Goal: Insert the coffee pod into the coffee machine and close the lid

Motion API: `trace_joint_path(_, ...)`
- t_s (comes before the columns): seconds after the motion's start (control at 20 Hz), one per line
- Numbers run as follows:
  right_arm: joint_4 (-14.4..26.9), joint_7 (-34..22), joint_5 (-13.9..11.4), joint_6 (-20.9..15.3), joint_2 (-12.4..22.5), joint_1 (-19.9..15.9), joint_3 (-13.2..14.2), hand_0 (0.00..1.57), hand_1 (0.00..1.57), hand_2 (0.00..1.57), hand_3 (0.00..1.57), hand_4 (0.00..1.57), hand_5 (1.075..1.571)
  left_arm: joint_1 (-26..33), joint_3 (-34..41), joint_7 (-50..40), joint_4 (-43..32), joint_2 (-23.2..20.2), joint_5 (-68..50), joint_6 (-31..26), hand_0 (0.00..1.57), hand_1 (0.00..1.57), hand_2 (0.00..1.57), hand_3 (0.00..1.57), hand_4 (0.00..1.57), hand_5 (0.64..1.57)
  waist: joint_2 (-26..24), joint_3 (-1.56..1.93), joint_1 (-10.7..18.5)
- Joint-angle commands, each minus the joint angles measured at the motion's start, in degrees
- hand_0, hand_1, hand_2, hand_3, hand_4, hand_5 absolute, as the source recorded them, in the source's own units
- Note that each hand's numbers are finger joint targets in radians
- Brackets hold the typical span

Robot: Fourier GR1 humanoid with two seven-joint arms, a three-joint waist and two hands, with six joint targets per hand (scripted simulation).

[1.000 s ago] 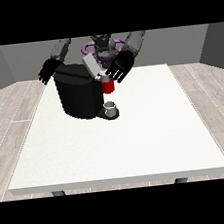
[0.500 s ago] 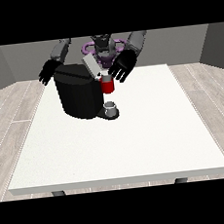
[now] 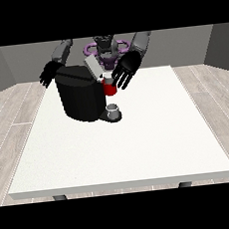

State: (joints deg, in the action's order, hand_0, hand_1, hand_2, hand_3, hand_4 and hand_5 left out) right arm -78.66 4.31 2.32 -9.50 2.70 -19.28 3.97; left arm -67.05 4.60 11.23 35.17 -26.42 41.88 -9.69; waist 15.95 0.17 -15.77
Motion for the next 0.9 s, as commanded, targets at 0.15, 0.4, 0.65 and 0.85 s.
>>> trace_joint_path(0.15, 0.4, -0.3, 0.7, 1.3, 1.0, 2.2, 0.4, 0.00, 0.00, 0.00, 0.00, 0.37, 1.571, 1.1, -0.6, 0.1, -0.8, -0.4, 1.4, -1.2, 0.00, 0.00, 0.00, 0.00, 0.00, 1.571, -1.2, -0.16, -0.7)
trace_joint_path(0.4, 2.6, -0.2, 0.1, -0.6, 0.1, 1.3, 0.8, 0.00, 0.00, 0.00, 0.00, 0.34, 1.571, 0.9, -1.5, -1.7, 0.4, 1.6, 1.9, -3.1, 0.00, 0.00, 0.00, 0.00, 0.00, 1.571, -4.0, -0.15, 2.3)
trace_joint_path(0.65, 2.5, -0.5, 1.6, 1.8, 3.0, 3.2, 2.7, 0.00, 0.00, 0.00, 0.00, 0.42, 1.571, 3.6, -0.9, 0.3, 0.9, 0.2, 2.0, -2.6, 0.00, 0.00, 0.00, 0.00, 0.00, 1.571, -5.1, -0.16, 2.7)
trace_joint_path(0.85, 4.1, 0.9, -0.1, -2.3, -0.7, 4.4, 1.5, 0.00, 0.00, 0.00, 0.00, 0.38, 1.571, 5.8, -0.5, -0.5, 2.5, 4.6, 0.4, -2.5, 0.00, 0.00, 0.00, 0.00, 0.00, 1.571, -8.2, -0.16, 5.5)
